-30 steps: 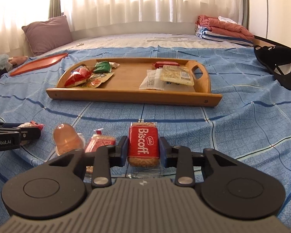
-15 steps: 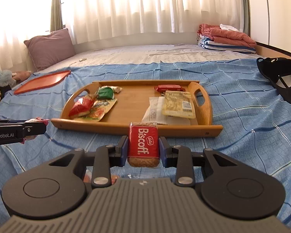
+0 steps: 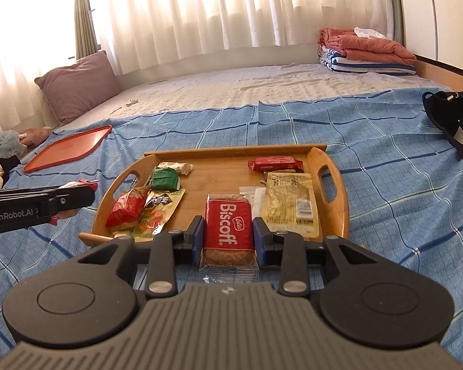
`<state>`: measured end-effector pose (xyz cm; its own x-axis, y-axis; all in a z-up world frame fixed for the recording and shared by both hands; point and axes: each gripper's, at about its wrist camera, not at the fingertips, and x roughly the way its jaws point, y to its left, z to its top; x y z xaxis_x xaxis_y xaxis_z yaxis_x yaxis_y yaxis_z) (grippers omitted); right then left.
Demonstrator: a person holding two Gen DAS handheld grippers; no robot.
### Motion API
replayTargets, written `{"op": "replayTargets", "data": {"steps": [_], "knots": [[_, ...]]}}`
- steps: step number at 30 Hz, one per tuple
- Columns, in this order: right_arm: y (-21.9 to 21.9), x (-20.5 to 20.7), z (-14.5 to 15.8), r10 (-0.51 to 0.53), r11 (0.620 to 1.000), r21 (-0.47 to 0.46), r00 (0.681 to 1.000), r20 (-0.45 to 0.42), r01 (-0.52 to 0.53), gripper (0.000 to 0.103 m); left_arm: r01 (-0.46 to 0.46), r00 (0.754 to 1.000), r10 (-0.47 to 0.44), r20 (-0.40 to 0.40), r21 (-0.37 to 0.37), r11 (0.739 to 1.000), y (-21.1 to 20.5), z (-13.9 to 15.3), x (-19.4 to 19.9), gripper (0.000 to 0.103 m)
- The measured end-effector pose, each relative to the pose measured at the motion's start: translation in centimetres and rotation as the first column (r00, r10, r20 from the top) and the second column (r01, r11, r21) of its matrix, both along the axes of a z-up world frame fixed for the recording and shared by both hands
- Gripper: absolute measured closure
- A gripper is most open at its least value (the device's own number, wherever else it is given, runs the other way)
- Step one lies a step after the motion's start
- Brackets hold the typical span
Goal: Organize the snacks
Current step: 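Carry the pastry packet with the left gripper while the right gripper carries the Biscoff packet to the tray, then lower both packets into the tray and open both grippers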
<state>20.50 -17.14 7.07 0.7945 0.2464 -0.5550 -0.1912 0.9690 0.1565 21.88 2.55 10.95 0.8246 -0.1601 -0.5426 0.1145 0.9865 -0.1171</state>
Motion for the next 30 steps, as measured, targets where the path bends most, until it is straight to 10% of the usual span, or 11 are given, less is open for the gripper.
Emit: {"op": "replayTargets", "data": {"steps": [30], "knots": [[5.0, 7.9, -5.8, 0.069, 0.994, -0.073, 0.993, -0.099, -0.076, 0.064, 0.031, 0.975, -0.047, -0.217, -0.077, 0.997, -2.5, -7.6, 16.6, 0.072]]}}
